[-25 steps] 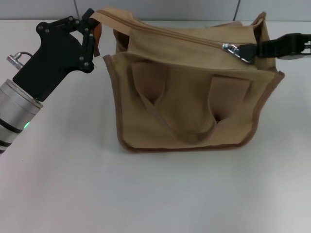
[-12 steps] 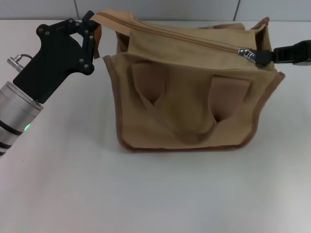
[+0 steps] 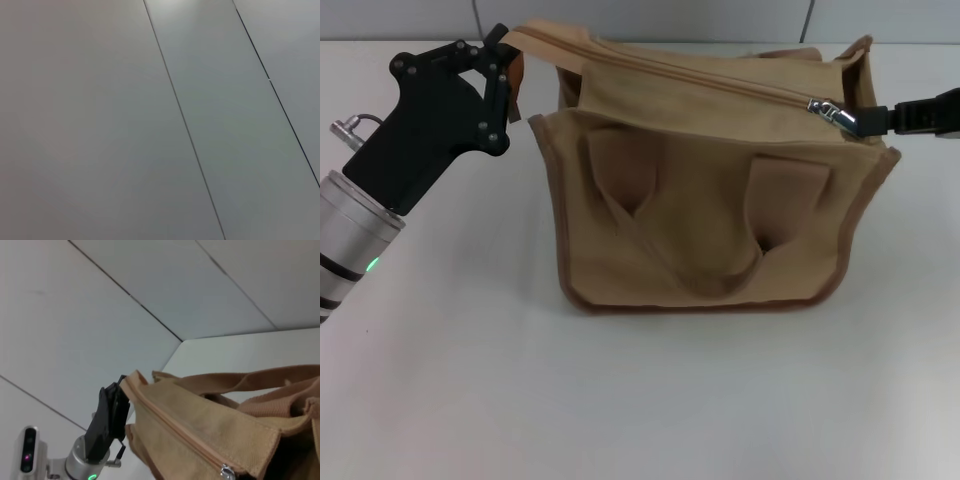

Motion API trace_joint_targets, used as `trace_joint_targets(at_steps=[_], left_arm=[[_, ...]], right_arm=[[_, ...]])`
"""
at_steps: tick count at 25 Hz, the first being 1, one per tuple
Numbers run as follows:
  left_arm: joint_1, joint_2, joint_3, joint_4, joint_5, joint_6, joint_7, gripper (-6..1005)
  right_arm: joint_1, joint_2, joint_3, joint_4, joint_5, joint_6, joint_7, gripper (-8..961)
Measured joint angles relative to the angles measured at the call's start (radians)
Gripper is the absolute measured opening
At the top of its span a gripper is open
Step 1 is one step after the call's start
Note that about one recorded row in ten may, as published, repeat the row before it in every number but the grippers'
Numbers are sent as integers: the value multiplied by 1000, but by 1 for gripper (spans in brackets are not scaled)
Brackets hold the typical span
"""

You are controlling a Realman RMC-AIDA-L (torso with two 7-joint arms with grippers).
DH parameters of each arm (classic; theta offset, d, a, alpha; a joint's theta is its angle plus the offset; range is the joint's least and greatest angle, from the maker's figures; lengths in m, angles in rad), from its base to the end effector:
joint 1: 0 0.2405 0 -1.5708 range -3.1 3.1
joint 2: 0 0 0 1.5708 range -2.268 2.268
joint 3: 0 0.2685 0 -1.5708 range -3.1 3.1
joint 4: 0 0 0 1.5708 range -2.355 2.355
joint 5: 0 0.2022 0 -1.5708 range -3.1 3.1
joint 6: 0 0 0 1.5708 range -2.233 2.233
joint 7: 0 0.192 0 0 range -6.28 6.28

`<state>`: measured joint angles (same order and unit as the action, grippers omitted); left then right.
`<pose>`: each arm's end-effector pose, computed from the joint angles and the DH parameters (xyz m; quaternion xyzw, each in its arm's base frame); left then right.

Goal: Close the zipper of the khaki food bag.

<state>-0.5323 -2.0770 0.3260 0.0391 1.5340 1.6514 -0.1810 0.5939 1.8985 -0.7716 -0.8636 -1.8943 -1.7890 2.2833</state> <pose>-0.2286 0.3502 -0.0217 -0.7779 0.0258 -0.4124 0.4734 0.2072 0.3638 0.0452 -0.8600 0.4534 0.2341 0.0075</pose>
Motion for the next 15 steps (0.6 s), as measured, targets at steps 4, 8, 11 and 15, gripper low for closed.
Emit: trace_joint_targets(at_steps=[4,8,11,15], left_arm=[[0,0,-1,-2,-1,1,0,58],[0,0,-1,-4,-1,3,0,58],[0,0,-1,-4,-1,4,0,59],[-1,0,-1,-4,-1,2,0,59]], right_arm=[[1,0,6,0,2,-5,-1,38],[0,0,29,0,8,-8,-3,72],[0,0,33,0,9,-9,-4,98],[0,3,33,-1,9,-14,-15,214]])
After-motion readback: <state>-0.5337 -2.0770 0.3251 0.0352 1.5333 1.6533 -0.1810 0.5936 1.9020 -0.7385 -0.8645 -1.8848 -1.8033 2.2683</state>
